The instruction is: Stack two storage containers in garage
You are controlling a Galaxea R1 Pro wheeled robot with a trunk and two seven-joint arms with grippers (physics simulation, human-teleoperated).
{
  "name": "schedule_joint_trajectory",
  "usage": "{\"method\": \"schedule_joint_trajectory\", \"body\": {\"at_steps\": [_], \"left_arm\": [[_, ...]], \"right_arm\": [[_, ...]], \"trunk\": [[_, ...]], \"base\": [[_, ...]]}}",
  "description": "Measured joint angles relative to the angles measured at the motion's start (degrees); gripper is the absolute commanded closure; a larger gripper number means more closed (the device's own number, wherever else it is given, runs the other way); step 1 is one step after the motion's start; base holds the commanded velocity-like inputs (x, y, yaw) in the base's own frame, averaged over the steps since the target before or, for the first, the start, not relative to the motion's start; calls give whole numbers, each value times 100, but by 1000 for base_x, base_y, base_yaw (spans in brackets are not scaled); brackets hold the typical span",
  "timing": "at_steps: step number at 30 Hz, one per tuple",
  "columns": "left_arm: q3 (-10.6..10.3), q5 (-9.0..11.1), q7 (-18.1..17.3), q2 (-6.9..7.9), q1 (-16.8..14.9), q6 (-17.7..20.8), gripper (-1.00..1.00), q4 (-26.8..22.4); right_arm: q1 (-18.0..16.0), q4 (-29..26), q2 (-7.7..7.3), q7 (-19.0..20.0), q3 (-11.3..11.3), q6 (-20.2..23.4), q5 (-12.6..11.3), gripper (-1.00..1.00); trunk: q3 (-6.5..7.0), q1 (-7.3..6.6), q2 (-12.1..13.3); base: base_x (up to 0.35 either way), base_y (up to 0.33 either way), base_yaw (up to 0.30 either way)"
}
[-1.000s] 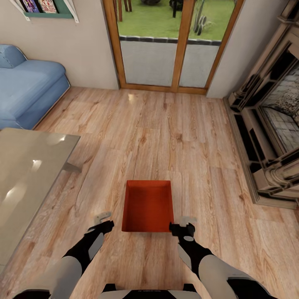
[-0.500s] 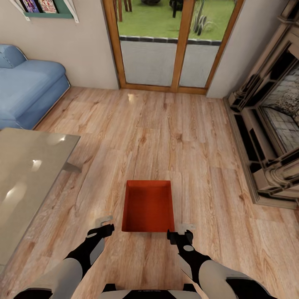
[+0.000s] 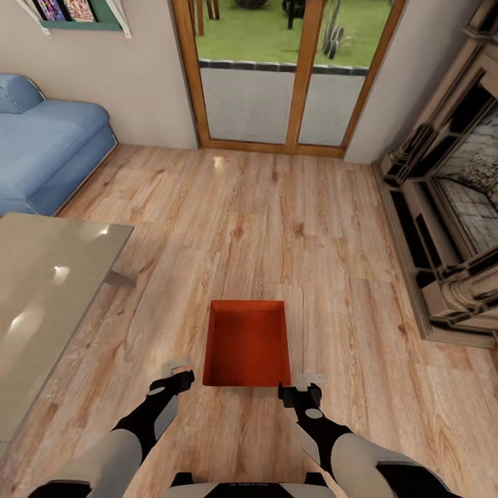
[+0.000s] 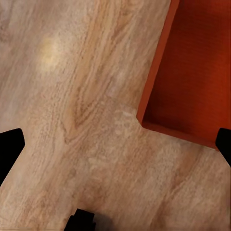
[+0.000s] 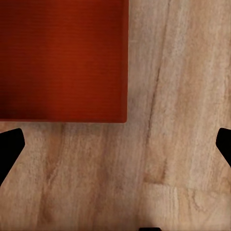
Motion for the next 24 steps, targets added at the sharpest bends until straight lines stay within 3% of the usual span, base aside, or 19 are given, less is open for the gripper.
{"method": "schedule_joint_trajectory", "body": {"at_steps": [24], "left_arm": [[-12, -26, 48, 1, -9, 32, -100, 11]], "right_arm": [[0, 109, 0, 5, -9, -63, -18, -100]], "trunk": [[-431, 527, -962]], "base": [[0, 0, 0]]}}
